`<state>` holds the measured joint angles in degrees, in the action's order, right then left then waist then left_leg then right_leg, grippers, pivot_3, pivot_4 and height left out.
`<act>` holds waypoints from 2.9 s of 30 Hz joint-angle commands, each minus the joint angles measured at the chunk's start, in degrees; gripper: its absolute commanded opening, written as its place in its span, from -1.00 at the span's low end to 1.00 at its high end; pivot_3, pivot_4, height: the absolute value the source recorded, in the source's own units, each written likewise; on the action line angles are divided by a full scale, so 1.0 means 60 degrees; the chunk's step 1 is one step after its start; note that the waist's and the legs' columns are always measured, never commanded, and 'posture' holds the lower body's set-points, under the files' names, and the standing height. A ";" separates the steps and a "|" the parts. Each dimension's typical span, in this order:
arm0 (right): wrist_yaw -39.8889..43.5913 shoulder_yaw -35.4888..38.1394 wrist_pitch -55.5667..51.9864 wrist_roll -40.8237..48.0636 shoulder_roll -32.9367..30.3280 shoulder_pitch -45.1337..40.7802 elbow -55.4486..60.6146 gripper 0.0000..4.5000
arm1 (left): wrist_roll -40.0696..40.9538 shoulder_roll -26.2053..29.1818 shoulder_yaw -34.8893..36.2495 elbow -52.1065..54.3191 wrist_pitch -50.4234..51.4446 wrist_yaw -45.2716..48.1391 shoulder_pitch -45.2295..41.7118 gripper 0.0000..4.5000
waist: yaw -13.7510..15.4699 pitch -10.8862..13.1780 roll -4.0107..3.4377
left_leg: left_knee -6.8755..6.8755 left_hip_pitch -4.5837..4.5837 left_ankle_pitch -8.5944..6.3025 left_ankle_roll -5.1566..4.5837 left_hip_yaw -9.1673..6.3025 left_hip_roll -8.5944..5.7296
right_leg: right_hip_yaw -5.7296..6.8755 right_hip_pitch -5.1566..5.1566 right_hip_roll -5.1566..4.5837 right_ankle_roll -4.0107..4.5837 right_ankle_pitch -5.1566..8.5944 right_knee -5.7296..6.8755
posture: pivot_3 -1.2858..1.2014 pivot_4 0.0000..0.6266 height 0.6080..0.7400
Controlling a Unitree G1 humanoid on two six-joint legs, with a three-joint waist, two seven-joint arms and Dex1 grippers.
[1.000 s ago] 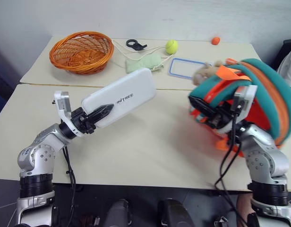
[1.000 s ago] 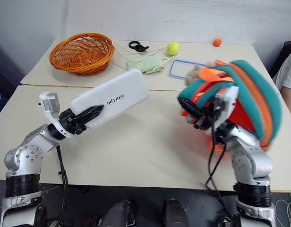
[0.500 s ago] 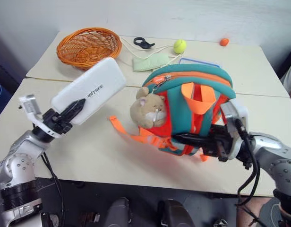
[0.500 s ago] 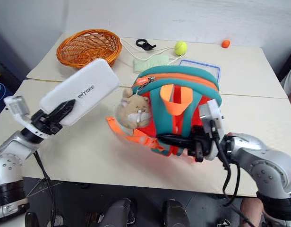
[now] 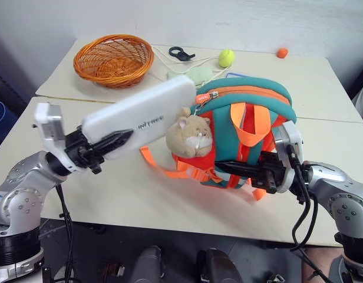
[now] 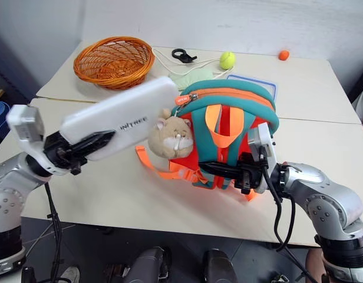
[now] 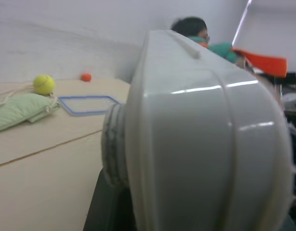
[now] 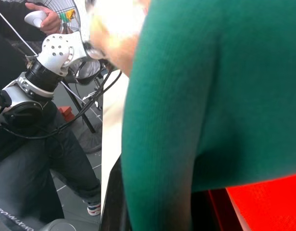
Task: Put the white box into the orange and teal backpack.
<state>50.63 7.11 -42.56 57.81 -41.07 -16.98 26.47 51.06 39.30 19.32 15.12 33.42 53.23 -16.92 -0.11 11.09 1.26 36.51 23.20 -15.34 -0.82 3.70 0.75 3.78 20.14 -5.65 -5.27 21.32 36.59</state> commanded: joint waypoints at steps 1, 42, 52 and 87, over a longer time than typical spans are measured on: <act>0.0112 0.0136 0.0162 0.0039 0.0068 -0.0100 0.0129 -0.99 | -0.0671 0.0283 -0.0599 -0.0172 -0.0571 0.0858 -0.0237 -0.47 | -0.0001 0.0000 0.0000 | 0.0000 0.0001 0.0000 0.0000 0.0000 0.0000 | 0.0000 0.0000 0.0000 0.0000 0.0000 -0.0002 | 0.03 -0.52 1.00; -0.0325 -0.0299 0.0504 -0.0944 0.0790 -0.0141 0.0161 -1.00 | -0.3185 0.0199 -0.2274 -0.4478 -0.1485 0.4663 -0.4739 0.65 | -0.0002 0.0006 -0.0006 | 0.0102 0.0038 -0.0005 -0.0019 -0.0004 0.0006 | 0.0006 0.0014 0.0007 -0.0015 -0.0008 0.0061 | 0.03 -0.52 1.00; -0.0169 -0.0432 0.0485 -0.1291 0.0823 -0.0253 -0.0011 -1.00 | -0.1107 -0.0197 -0.1278 0.0197 0.0337 0.2281 -0.2684 0.65 | -0.0018 0.0007 -0.0007 | 0.0101 0.0035 -0.0005 -0.0018 -0.0014 0.0009 | 0.0002 0.0008 0.0004 -0.0014 -0.0008 0.0054 | 0.03 -0.52 1.00; -0.0440 -0.0503 0.0682 -0.1578 0.1447 -0.0340 -0.0090 -1.00 | -0.3327 0.1096 -0.1275 -0.4596 -0.0839 0.0392 -0.3625 -1.00 | -0.0079 0.0006 -0.0008 | 0.0088 0.0013 -0.0002 -0.0010 0.0008 0.0012 | -0.0007 0.0012 0.0017 -0.0014 -0.0008 0.0067 | 0.03 -0.52 1.00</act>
<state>48.01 2.68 -39.85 47.75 -32.78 -19.21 24.46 35.32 44.52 12.61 -9.18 27.99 58.17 -39.26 -0.58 11.13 1.21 37.05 23.28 -15.35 -0.89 3.75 0.82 3.74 20.21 -5.56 -5.36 21.27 37.00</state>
